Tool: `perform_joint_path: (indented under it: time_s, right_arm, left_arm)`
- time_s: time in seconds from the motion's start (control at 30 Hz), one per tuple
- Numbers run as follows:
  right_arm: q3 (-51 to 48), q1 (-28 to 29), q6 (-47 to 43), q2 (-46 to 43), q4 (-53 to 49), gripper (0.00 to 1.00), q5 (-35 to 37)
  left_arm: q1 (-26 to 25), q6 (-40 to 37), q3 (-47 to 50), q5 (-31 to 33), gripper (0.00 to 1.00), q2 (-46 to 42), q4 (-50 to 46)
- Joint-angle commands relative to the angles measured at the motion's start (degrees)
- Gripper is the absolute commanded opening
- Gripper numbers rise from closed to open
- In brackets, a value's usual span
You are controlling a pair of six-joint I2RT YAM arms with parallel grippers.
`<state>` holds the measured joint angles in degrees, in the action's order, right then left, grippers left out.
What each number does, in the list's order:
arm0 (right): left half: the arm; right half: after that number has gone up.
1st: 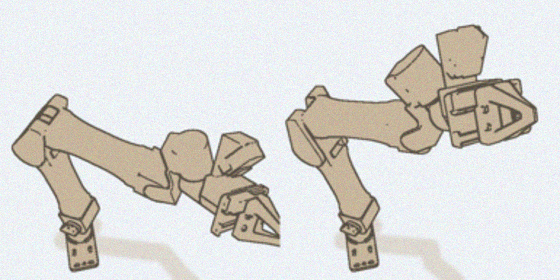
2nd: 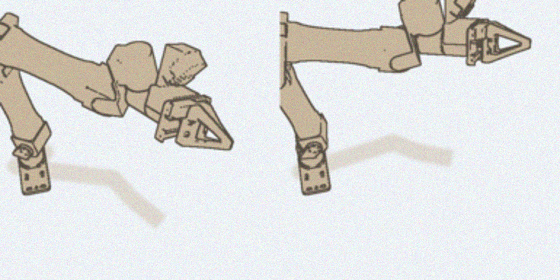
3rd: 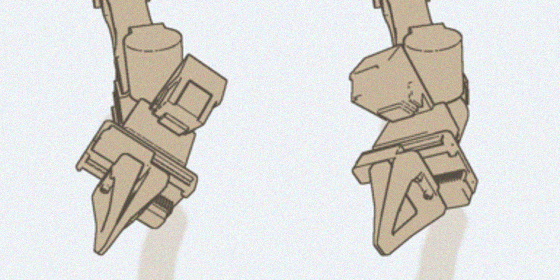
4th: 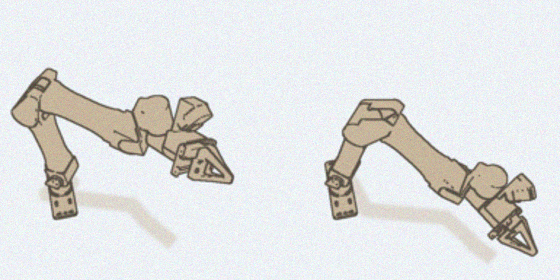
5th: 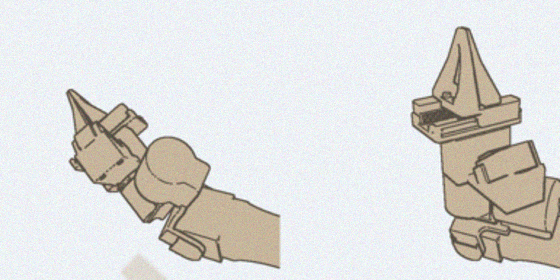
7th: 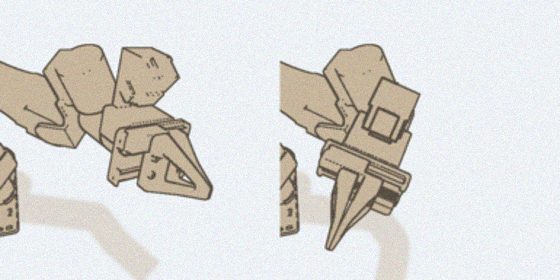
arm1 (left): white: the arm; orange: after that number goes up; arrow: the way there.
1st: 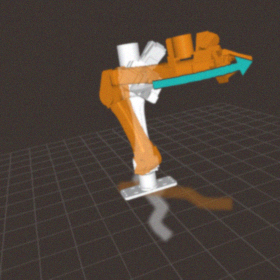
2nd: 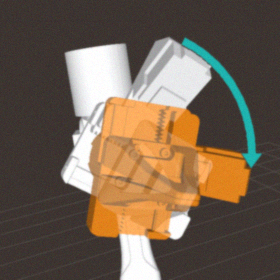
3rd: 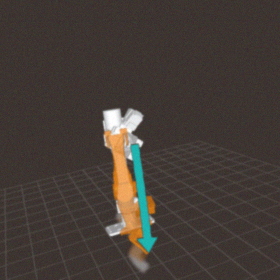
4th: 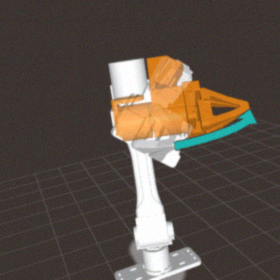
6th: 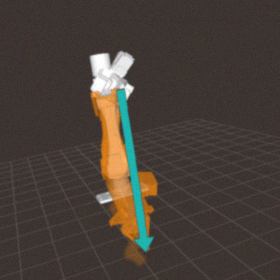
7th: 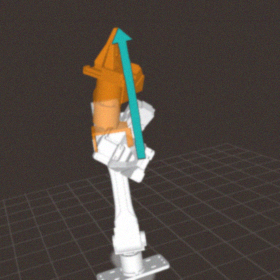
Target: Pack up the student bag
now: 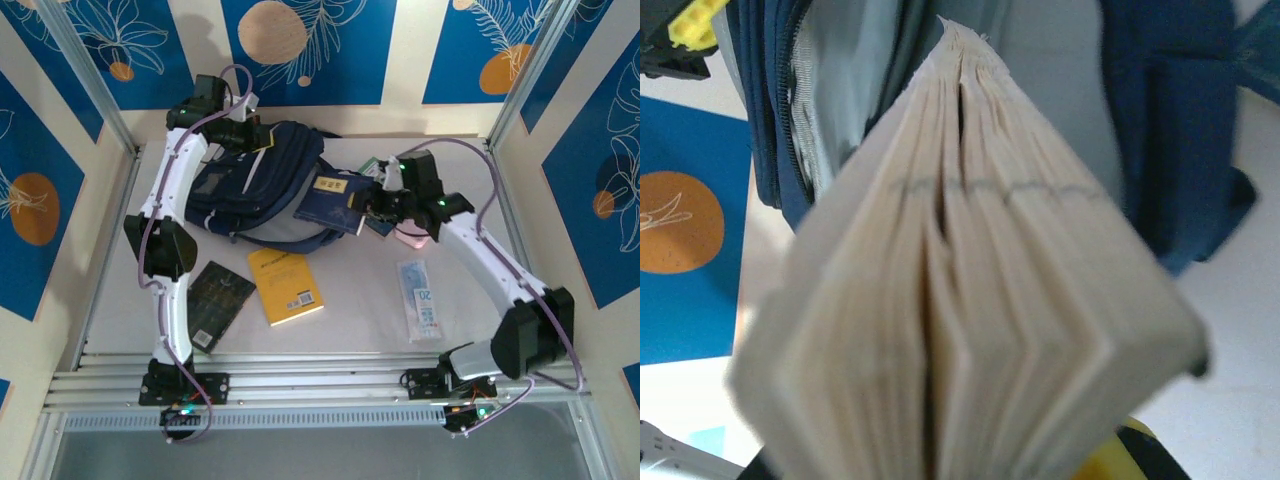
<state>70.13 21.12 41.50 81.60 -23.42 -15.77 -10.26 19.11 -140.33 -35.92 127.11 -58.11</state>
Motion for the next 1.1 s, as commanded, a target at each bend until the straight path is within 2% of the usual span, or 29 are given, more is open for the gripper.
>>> perform_joint_path:
  time_s: [0.0, 0.2, 0.43, 0.5, 0.53, 0.57, 0.63, 0.67, 0.73, 0.83, 1.07]
  right_arm:
    - [4.16, 1.20, 1.65, 6.04, 5.44, 0.00, -2.54]
    - [8.82, 3.01, 6.90, 19.34, 19.48, 0.00, -5.71]
    - [24.91, 7.35, 10.04, 37.47, 20.24, 0.00, -1.18]
    - [32.27, 8.91, 10.72, 43.72, 17.71, 0.02, 1.26]
    - [35.79, 9.50, 10.71, 46.53, 16.24, 0.05, 1.87]
    - [40.14, 10.15, 10.89, 49.89, 14.58, 0.14, 2.28]
    - [47.23, 11.13, 11.70, 55.38, 11.73, 0.43, 2.44]
    - [50.25, 11.45, 11.49, 57.39, 10.58, 0.52, 1.97]
    - [53.13, 12.04, 9.50, 58.31, 7.38, 0.66, 4.08]
    - [49.79, 12.12, 4.58, 54.24, 6.17, 0.78, 7.24]
    - [35.70, 11.57, -5.59, 38.24, 4.80, 0.80, 11.26]
  left_arm:
    - [0.73, 2.18, -2.49, -7.11, 0.00, -3.97, 5.22]
    - [0.76, 3.80, -2.40, -9.29, 0.00, -3.97, 6.95]
    - [0.68, 5.65, -2.40, -11.36, 0.00, -3.62, 8.96]
    - [0.68, 5.92, -2.40, -11.67, 0.00, -3.45, 9.39]
    - [0.76, 6.02, -2.44, -11.55, 0.00, -3.37, 9.49]
    - [0.85, 6.06, -2.57, -11.31, 0.00, -3.28, 9.51]
    - [1.24, 6.34, -2.92, -11.19, 0.00, -2.89, 9.66]
    - [1.57, 6.65, -3.01, -11.12, 0.00, -2.71, 9.85]
    - [2.38, 7.12, -3.01, -10.53, 0.00, -2.15, 10.02]
    - [3.87, 7.56, -3.14, -9.31, 0.00, -0.96, 10.10]
    - [6.67, 9.00, -3.34, -1.96, 0.00, 0.86, 11.05]
